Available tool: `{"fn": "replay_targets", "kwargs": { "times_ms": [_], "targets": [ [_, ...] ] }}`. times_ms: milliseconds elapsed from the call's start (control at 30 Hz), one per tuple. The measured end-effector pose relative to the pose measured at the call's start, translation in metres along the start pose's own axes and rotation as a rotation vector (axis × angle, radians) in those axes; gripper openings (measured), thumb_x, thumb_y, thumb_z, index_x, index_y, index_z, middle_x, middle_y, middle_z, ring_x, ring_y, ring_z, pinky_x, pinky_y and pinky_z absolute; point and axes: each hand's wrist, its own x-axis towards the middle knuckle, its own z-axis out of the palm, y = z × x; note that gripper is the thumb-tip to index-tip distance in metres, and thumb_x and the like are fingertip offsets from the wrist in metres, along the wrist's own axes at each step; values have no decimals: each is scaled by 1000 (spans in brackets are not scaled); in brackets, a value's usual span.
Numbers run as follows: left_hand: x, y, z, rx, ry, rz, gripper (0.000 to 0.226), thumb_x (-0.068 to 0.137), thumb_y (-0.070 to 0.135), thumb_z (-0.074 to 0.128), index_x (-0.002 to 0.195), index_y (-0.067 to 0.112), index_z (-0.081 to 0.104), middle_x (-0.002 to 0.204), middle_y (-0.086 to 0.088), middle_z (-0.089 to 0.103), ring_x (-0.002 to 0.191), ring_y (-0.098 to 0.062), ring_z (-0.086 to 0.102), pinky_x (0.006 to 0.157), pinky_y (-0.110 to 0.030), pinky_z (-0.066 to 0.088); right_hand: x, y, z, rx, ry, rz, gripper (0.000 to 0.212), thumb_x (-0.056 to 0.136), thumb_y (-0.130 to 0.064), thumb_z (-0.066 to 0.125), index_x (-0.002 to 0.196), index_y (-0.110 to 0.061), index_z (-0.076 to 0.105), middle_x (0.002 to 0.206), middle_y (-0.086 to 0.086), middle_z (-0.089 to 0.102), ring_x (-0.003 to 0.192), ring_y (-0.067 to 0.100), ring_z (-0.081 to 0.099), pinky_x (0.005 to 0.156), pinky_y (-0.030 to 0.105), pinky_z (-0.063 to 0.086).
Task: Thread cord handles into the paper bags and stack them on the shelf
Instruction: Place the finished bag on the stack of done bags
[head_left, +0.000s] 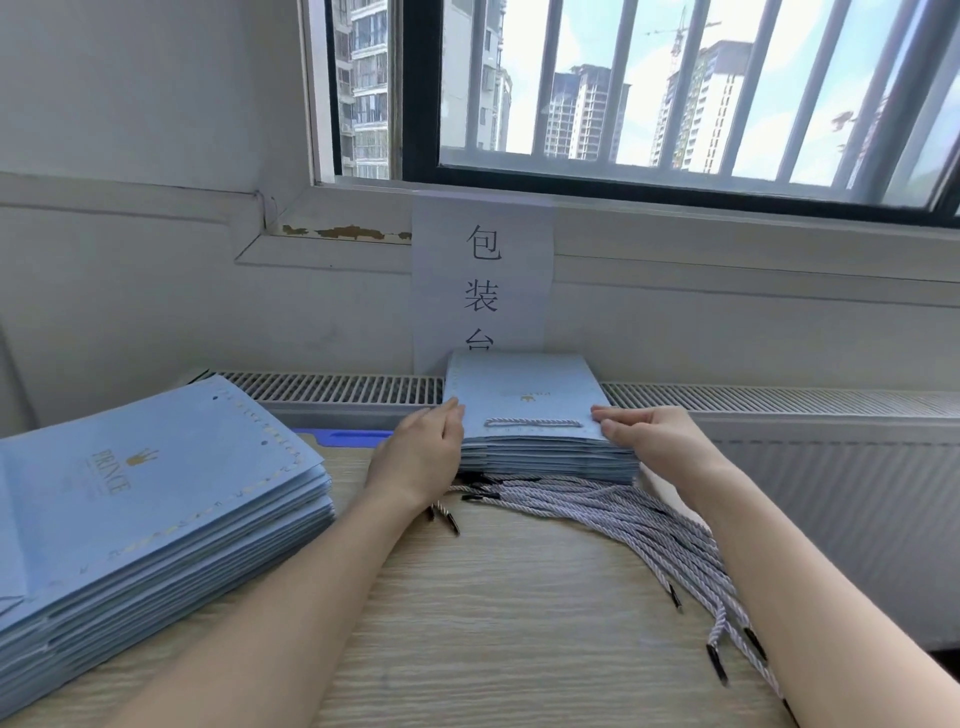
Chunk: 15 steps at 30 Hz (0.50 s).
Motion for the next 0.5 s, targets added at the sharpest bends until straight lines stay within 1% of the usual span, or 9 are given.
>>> {"fn": "replay_targets", "kwargs": {
  "times_ms": [67,133,233,300,367,433,500],
  "targets": [
    [-1,-1,-1,-89,35,12,54,99,50,26,144,29,49,152,15,42,143,-9,34,118,-46,28,0,0,1,-16,33,-41,29,95,-6,62,123,-7,69,127,-8,65,116,6,54,107,22,32],
    [-2,1,-3,-193,90,35,58,95,51,29,138,25,56,148,13,49,140,-10,39,117,-44,31,-2,-1,3,-29,83,-78,26,94,-9,64,119,-10,72,124,-7,68,115,7,57,111,27,35],
    [-2,5,-4,-313,198,56,41,104,35,39,132,17,62,142,6,56,134,-11,46,114,-37,36,-1,-4,5,-41,150,-116,21,92,-13,67,112,-12,75,116,-6,72,112,9,62,109,30,41],
    [-3,8,-5,-334,225,67,41,104,33,39,133,15,61,141,4,57,134,-11,46,114,-36,36,-2,-8,6,-83,201,-158,20,92,-19,68,109,-14,77,111,-6,74,108,9,64,103,28,44],
    [-4,12,-6,-322,255,89,49,100,41,35,133,16,60,141,5,57,134,-13,45,114,-40,36,-5,-10,7,-156,256,-223,21,94,-25,67,109,-14,77,109,-4,74,105,10,65,94,23,43],
    [-5,18,-10,-297,323,109,48,98,40,35,134,18,60,140,6,56,135,-11,41,113,-41,36,-10,-17,8,-228,315,-300,24,95,-26,65,112,-12,75,111,-2,74,103,8,64,91,19,41],
    [-10,25,-17,-264,400,124,41,102,32,40,135,17,59,141,7,55,135,-9,37,115,-37,32,-18,-30,7,-322,386,-406,24,96,-23,64,114,-12,75,115,-1,73,104,7,62,93,16,38]
  ]
}}
